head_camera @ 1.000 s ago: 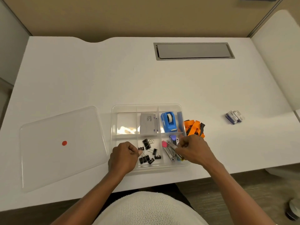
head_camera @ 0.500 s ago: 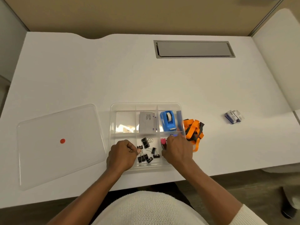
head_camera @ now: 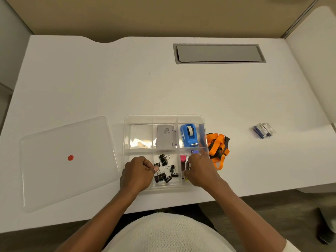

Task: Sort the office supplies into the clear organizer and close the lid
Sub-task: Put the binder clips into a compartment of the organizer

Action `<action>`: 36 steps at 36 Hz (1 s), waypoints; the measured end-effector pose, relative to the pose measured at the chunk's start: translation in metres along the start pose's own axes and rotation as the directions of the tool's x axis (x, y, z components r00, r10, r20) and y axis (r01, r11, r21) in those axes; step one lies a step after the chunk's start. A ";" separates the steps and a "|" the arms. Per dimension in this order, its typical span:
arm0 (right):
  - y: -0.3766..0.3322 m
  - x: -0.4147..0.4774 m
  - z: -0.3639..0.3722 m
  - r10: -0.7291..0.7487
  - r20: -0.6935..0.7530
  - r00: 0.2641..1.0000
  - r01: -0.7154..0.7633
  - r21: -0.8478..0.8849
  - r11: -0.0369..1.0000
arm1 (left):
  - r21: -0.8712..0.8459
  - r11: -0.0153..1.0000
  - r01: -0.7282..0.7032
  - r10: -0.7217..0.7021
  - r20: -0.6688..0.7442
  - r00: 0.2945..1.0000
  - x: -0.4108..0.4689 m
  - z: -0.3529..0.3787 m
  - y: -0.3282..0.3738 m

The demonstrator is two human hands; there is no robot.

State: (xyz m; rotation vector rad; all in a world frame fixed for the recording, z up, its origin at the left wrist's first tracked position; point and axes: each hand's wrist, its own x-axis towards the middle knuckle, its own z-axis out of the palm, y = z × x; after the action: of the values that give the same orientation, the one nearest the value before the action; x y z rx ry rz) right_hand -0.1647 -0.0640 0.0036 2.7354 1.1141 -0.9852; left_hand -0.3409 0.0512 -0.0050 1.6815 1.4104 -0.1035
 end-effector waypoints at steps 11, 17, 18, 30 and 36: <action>0.024 -0.012 -0.022 0.181 -0.324 0.929 -0.137 0.155 0.978 | 0.005 1.000 0.009 -0.009 0.014 1.000 0.002 -0.001 0.000; 0.016 0.002 -0.011 0.094 -0.339 0.936 -0.092 0.022 0.995 | 0.013 1.000 0.024 -0.024 0.026 0.999 0.002 -0.002 0.002; 0.013 0.002 -0.010 0.076 -0.338 0.938 -0.085 -0.012 0.996 | 0.012 1.000 0.026 -0.027 0.030 0.999 0.002 -0.002 0.003; 0.004 0.005 -0.006 0.113 -0.173 0.978 -0.114 0.005 0.993 | 0.058 0.998 0.025 -0.026 0.005 1.000 0.001 -0.002 0.003; 0.020 -0.009 -0.021 0.089 -0.255 0.963 -0.047 0.165 0.985 | 0.514 0.855 -0.070 0.125 -0.073 0.990 -0.012 -0.002 0.012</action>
State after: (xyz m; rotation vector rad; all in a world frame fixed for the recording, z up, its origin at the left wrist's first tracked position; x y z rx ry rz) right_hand -0.1457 -0.0791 0.0215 3.0817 1.0020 -0.7493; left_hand -0.3362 0.0448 0.0101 2.2203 1.4526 -0.3668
